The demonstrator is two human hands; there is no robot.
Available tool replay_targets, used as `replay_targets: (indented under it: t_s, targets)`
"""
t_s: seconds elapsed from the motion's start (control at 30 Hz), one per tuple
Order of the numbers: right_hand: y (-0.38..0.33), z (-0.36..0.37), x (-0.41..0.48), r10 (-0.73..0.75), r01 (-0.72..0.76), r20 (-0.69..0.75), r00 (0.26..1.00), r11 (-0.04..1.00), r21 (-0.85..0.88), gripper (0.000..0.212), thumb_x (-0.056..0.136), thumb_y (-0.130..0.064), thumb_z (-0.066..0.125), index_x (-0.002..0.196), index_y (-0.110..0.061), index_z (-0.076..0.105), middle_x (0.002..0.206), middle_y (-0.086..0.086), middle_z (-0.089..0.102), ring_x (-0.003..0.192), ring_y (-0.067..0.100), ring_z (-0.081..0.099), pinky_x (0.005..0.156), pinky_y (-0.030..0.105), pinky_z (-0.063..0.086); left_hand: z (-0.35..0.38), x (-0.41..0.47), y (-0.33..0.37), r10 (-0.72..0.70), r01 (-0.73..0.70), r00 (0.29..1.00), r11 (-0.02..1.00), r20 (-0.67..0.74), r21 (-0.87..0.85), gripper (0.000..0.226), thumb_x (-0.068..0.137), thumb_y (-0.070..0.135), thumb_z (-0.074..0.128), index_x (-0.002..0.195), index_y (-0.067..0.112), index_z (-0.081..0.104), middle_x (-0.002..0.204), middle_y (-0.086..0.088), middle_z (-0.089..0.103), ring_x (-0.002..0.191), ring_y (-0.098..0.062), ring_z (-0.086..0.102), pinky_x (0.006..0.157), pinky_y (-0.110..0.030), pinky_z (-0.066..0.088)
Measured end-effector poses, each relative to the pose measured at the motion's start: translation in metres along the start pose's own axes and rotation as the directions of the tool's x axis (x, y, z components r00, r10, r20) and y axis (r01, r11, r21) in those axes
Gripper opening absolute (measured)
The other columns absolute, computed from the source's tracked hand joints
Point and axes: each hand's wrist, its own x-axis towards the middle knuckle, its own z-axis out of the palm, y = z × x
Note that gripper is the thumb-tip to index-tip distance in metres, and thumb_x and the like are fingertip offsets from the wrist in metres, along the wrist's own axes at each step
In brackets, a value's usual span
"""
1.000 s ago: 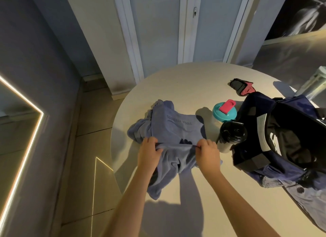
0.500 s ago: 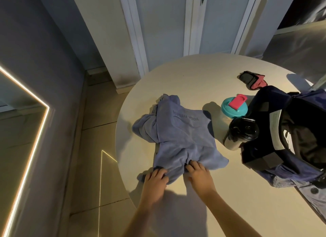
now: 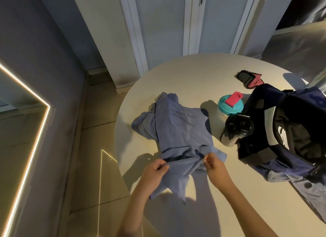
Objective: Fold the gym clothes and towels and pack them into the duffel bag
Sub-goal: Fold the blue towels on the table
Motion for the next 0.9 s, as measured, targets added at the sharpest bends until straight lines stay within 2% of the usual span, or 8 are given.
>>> replay_targets:
  t_s: [0.17, 0.3, 0.4, 0.5, 0.63, 0.8, 0.87, 0.9]
  targets:
    - [-0.015, -0.032, 0.002, 0.075, -0.075, -0.010, 0.997, 0.997, -0.004, 0.017, 0.096, -0.005, 0.038, 0.086, -0.003, 0.052, 0.081, 0.011, 0.056, 0.070, 0.019, 0.046, 0.063, 0.021, 0.039, 0.006, -0.011, 0.014, -0.064, 0.070, 0.994, 0.996, 0.086, -0.062, 0.012, 0.095, 0.024, 0.054, 0.092, 0.020, 0.064, 0.089, 0.007, 0.064, 0.085, -0.005, 0.059, 0.069, -0.014, 0.041]
    - [-0.006, -0.040, -0.008, 0.024, -0.014, 0.020, 1.000, 0.919, -0.395, 0.017, 0.091, -0.007, 0.047, 0.094, -0.008, 0.063, 0.090, 0.008, 0.062, 0.074, 0.022, 0.052, 0.064, 0.028, 0.041, 0.026, -0.030, 0.005, -0.101, 0.094, 0.986, 0.994, 0.133, 0.059, 0.013, 0.095, 0.032, 0.051, 0.085, 0.026, 0.058, 0.085, 0.007, 0.062, 0.081, -0.005, 0.058, 0.073, -0.025, 0.047]
    - [0.011, -0.025, -0.033, -0.107, 0.084, -0.017, 0.994, 0.854, -0.513, 0.014, 0.076, -0.004, 0.057, 0.075, -0.012, 0.068, 0.078, 0.005, 0.062, 0.071, 0.026, 0.057, 0.060, 0.030, 0.042, 0.049, -0.046, -0.012, -0.118, 0.096, 0.984, 0.983, 0.133, 0.156, 0.013, 0.093, 0.038, 0.054, 0.100, 0.028, 0.056, 0.097, 0.008, 0.060, 0.093, -0.008, 0.058, 0.082, -0.026, 0.044]
    - [0.024, -0.004, -0.069, -0.183, 0.167, 0.012, 0.983, 0.869, -0.465, 0.015, 0.069, -0.022, 0.047, 0.058, -0.018, 0.057, 0.058, -0.002, 0.058, 0.055, 0.025, 0.057, 0.053, 0.028, 0.043, 0.063, -0.060, -0.033, -0.136, 0.097, 0.967, 0.978, 0.215, 0.186, 0.053, 0.087, 0.040, 0.063, 0.134, 0.026, 0.045, 0.123, 0.013, 0.050, 0.117, -0.004, 0.049, 0.092, -0.018, 0.036]
    - [0.051, 0.027, -0.117, -0.104, 0.210, 0.228, 0.968, 0.834, -0.510, 0.040, 0.067, -0.064, 0.053, 0.075, -0.027, 0.065, 0.078, -0.006, 0.065, 0.073, 0.017, 0.062, 0.064, 0.029, 0.048, 0.063, -0.076, -0.058, -0.092, 0.029, 0.971, 0.961, 0.219, 0.276, 0.087, 0.066, 0.050, 0.070, 0.143, 0.032, 0.033, 0.131, 0.014, 0.049, 0.120, -0.007, 0.048, 0.098, -0.026, 0.041]
    - [0.068, 0.047, -0.151, -0.038, 0.208, 0.269, 0.963, 0.738, -0.641, 0.074, 0.047, -0.074, 0.057, 0.100, -0.022, 0.066, 0.113, 0.002, 0.066, 0.105, 0.023, 0.052, 0.086, 0.043, 0.042, 0.067, -0.086, -0.076, 0.049, -0.036, 0.999, 0.858, -0.012, 0.512, 0.033, 0.075, 0.027, 0.069, 0.105, 0.016, 0.061, 0.094, 0.005, 0.061, 0.090, -0.016, 0.059, 0.070, -0.025, 0.043]
    - [0.072, 0.051, -0.156, -0.021, 0.185, 0.246, 0.969, 0.719, -0.670, 0.067, 0.049, -0.063, 0.063, 0.100, -0.020, 0.068, 0.115, 0.005, 0.067, 0.107, 0.027, 0.053, 0.085, 0.049, 0.046, 0.070, -0.090, -0.082, 0.099, -0.044, 0.992, 0.856, -0.080, 0.515, 0.018, 0.078, 0.023, 0.070, 0.074, 0.014, 0.055, 0.068, 0.008, 0.049, 0.066, -0.015, 0.049, 0.057, -0.026, 0.033]
    - [0.073, 0.051, -0.158, -0.032, 0.178, 0.225, 0.974, 0.722, -0.668, 0.053, 0.057, -0.055, 0.061, 0.096, -0.020, 0.070, 0.113, 0.005, 0.068, 0.106, 0.028, 0.054, 0.081, 0.048, 0.050, 0.072, -0.092, -0.085, 0.111, -0.055, 0.989, 0.882, -0.093, 0.467, 0.029, 0.077, 0.019, 0.071, 0.063, 0.019, 0.046, 0.060, 0.011, 0.041, 0.058, -0.011, 0.041, 0.053, -0.025, 0.028]
